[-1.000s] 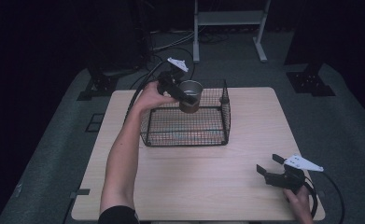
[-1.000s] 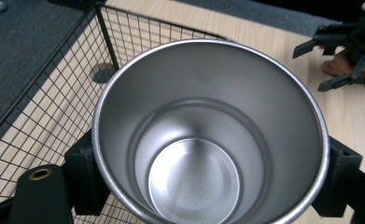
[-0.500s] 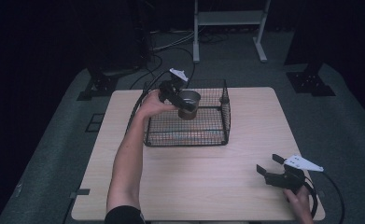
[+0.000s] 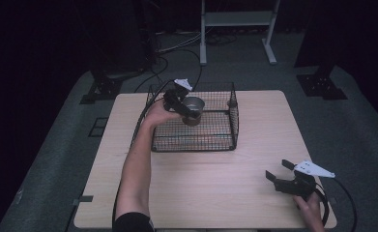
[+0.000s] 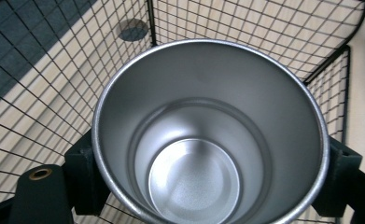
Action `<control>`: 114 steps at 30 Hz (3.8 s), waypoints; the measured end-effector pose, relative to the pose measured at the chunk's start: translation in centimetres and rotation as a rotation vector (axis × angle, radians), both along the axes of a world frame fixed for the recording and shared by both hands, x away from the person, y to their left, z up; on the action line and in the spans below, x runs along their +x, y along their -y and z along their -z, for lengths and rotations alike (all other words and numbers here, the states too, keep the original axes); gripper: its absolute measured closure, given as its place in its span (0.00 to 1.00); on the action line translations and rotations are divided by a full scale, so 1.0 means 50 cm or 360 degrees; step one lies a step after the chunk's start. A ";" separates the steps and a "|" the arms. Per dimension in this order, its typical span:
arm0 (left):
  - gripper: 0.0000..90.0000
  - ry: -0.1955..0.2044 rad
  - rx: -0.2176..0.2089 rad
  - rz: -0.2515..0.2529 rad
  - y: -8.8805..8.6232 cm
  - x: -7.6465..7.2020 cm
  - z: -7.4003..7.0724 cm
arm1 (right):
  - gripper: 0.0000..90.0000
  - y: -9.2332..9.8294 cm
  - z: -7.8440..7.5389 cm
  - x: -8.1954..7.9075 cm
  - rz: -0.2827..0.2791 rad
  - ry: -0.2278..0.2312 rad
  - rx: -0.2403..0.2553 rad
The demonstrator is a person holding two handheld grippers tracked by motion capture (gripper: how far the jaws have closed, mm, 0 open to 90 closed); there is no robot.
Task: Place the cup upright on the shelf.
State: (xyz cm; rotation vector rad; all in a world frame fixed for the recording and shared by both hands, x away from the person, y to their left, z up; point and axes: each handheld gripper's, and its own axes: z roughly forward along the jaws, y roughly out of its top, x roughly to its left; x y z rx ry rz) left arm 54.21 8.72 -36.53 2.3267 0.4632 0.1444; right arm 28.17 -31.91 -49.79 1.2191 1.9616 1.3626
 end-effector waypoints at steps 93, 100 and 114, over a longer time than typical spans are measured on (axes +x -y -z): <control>0.08 -0.0074 0.0263 -0.0064 0.019 0.020 0.065 | 0.15 0.000 0.000 0.000 -0.0016 0.0009 -0.0002; 0.08 -0.0035 0.0240 -0.0052 0.017 0.012 0.049 | 0.15 0.001 0.000 0.000 -0.0016 0.0007 0.0006; 0.08 0.0037 0.0124 -0.0024 0.014 -0.026 0.003 | 0.15 -0.002 0.000 0.000 -0.0002 0.0010 -0.0019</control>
